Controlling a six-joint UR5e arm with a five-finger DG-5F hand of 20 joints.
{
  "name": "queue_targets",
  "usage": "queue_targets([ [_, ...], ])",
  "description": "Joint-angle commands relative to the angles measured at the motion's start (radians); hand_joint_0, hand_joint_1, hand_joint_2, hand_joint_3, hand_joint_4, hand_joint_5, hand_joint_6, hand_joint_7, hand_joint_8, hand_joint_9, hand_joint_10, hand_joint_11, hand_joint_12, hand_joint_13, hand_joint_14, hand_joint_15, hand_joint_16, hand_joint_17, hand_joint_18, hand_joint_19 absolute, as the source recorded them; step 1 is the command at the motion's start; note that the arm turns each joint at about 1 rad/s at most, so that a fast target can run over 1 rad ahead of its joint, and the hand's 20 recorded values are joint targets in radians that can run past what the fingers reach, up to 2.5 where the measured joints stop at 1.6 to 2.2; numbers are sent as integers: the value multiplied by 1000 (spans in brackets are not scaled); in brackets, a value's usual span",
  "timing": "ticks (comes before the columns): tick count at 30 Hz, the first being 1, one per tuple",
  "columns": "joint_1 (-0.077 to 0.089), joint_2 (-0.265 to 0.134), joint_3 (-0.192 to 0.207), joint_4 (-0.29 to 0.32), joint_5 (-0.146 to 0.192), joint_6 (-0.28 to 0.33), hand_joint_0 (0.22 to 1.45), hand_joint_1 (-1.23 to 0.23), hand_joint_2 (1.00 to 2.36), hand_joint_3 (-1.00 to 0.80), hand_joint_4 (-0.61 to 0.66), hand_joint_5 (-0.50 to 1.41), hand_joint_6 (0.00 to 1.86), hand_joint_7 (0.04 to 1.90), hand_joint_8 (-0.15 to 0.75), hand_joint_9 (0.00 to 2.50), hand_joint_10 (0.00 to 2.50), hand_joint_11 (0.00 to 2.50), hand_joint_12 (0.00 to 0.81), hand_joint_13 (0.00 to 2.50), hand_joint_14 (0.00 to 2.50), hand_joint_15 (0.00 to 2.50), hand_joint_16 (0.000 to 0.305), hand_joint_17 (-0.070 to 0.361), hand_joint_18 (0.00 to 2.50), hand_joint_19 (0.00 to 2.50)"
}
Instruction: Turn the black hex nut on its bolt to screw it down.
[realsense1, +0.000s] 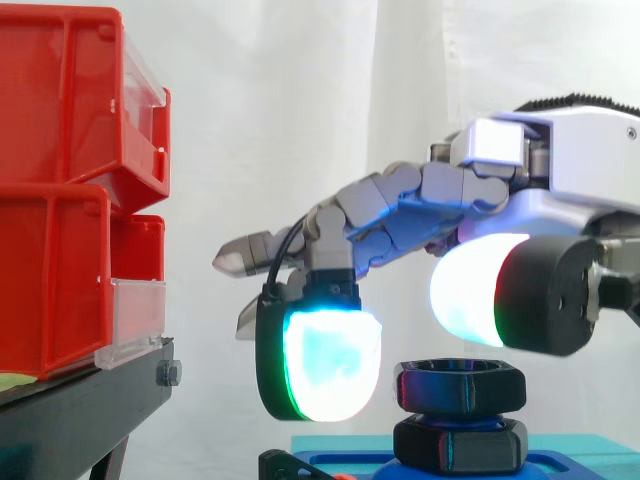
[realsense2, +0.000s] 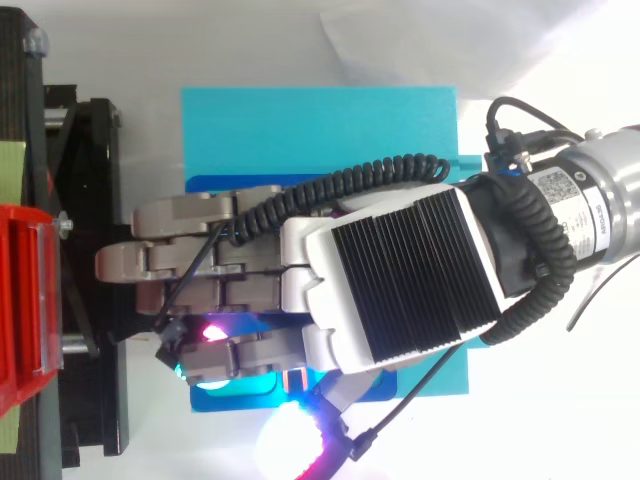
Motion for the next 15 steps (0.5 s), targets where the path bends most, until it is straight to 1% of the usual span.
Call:
queue_targets([
  [1, -4, -1, 14, -7, -18, 1, 527, -257, 1000, -500, 267, -100, 700, 1030, 301, 576, 5, 222, 348, 223, 0, 66, 49, 110, 97, 196],
  [3, -10, -1, 14, -5, -22, 2, 527, -261, 1000, -500, 261, -99, 711, 1026, 302, 585, 5, 225, 349, 225, 1, 66, 49, 110, 104, 192],
  [6, -13, -1, 19, -11, -31, 1, 527, -264, 1000, -500, 259, -101, 729, 1011, 304, 593, 7, 227, 348, 234, 2, 68, 49, 109, 111, 191],
  [9, -21, -1, 18, -19, -33, 2, 528, -267, 1000, -500, 260, -102, 746, 1003, 306, 597, 5, 225, 349, 239, 1, 70, 49, 110, 113, 200],
  [13, -24, -1, 18, -37, -41, 1, 528, -272, 1000, -500, 265, -102, 758, 995, 307, 602, 7, 226, 350, 243, 2, 70, 48, 109, 121, 197],
  [14, -25, -1, 18, -37, -42, 1, 530, -276, 1000, -500, 263, -101, 751, 1023, 308, 601, 5, 224, 349, 244, 1, 62, 48, 108, 127, 186],
  [15, -30, 1, 18, -40, -47, -1, 529, -274, 1000, -500, 271, -101, 761, 998, 308, 608, 5, 236, 349, 246, 2, 72, 48, 109, 129, 196],
])
